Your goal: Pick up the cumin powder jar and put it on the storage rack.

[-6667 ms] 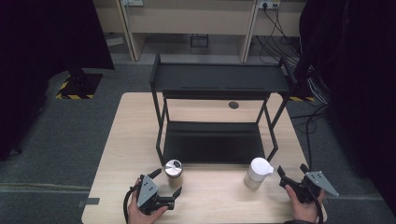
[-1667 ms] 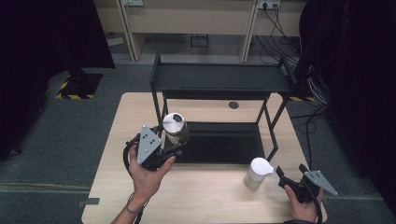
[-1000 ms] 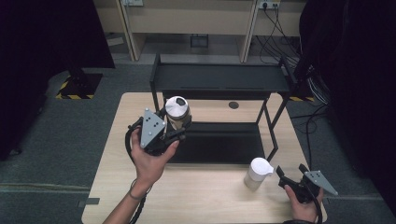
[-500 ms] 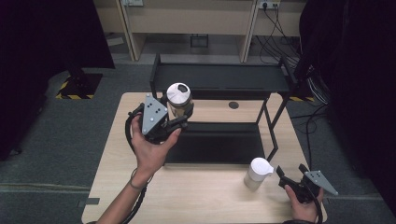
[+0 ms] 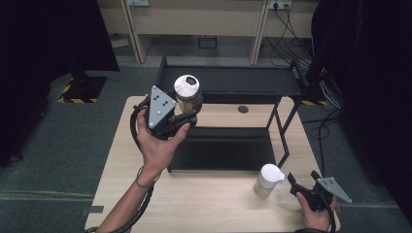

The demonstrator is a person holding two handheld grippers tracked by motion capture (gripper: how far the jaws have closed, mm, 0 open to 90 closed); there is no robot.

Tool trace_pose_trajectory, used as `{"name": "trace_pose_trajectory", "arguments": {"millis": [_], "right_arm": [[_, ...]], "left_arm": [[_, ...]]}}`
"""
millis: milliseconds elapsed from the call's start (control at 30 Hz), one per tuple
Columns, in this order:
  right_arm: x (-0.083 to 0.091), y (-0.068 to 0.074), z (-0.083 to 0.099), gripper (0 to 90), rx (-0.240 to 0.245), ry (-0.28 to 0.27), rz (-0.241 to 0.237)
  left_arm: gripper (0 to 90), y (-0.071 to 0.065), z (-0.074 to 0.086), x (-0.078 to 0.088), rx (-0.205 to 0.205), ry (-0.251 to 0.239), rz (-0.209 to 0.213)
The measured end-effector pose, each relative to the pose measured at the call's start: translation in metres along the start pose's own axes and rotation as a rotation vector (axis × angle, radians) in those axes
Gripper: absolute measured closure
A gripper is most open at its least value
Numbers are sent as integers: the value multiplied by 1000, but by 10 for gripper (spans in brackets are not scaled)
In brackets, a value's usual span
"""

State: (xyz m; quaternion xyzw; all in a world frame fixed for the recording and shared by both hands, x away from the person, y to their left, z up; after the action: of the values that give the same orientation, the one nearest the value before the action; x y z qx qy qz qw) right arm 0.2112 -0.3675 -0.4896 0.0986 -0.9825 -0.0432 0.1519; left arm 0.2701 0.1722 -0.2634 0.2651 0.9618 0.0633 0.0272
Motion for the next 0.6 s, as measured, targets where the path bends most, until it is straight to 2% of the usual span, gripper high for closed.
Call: {"name": "trace_pose_trajectory", "arguments": {"millis": [333, 600], "right_arm": [[0, 0, 0, 51, 3, 2, 0], [0, 0, 0, 51, 3, 1, -1]], "left_arm": [[312, 5, -16, -7, -4, -1, -12], [312, 8, -22, -16, -3, 6, -22]]}}
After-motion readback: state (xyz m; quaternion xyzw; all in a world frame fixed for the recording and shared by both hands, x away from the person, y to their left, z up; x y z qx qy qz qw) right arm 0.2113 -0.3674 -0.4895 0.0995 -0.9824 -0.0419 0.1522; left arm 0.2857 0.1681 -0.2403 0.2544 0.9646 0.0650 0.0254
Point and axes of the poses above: each handheld gripper's, and its own axes: x roughly backward along the jaws, z roughly out of its underside, y roughly to its left, the point moved 3 cm from there along -x, roughly forward along the jaws
